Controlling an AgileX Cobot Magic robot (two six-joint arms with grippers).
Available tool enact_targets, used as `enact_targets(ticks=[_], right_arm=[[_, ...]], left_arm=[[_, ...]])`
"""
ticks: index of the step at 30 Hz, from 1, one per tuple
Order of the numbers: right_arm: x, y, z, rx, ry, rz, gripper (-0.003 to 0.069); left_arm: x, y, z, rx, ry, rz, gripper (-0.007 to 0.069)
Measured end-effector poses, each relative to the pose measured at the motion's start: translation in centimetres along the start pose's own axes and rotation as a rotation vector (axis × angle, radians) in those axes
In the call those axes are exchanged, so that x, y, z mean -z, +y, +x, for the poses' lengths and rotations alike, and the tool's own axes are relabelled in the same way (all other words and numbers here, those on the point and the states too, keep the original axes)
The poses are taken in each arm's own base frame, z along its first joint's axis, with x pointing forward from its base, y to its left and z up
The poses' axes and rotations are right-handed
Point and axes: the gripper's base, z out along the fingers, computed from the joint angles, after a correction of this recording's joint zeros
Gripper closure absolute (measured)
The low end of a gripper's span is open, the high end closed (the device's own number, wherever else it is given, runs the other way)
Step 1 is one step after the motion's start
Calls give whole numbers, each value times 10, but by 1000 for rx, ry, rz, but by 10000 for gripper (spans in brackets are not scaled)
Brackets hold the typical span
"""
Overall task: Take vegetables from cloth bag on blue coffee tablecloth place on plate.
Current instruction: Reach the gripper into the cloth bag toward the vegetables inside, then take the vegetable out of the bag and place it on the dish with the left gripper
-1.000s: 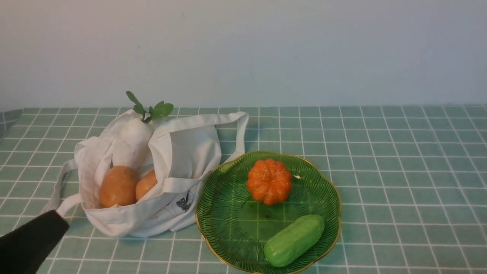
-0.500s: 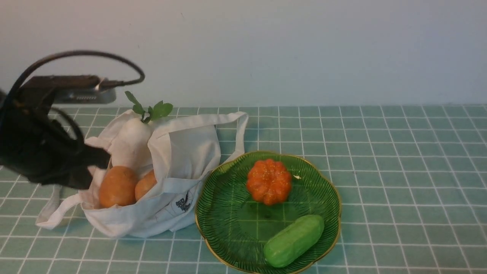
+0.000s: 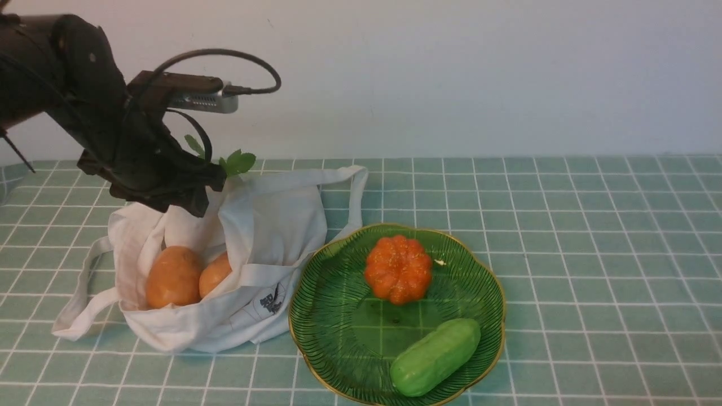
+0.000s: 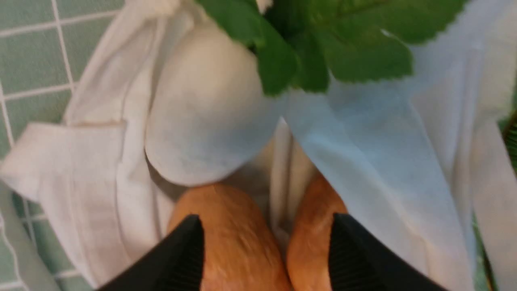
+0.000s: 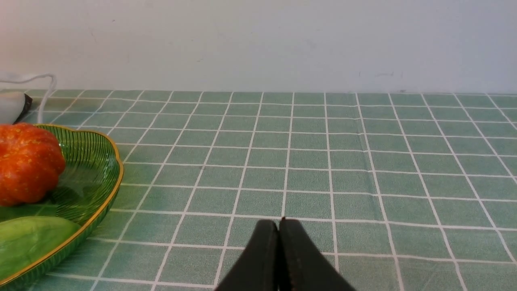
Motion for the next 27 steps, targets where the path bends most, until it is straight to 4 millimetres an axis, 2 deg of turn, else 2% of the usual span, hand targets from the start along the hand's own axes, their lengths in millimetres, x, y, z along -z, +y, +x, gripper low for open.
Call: enact_targets(ticks=[2,6,14,17,23,27], right_arm=[[0,0,0,0,0,0,675],[0,0,0,0,0,0,675],[0,0,0,0,0,0,675],[0,0,0,0,0,0,675],[0,0,0,0,0,0,675],[0,0,0,0,0,0,675]], left_arm=[[-11,2,-4,-20,-31,-18,120],[-26,4,-10,-50,-75,-32,49],[-51,6,-13,-55,-86,-35,43],[-56,7,-12,-57,-79,-35,130],[-51,6,-12,-60,-80,-37,143],[-16,7,-12,-95,-100,-68,143]])
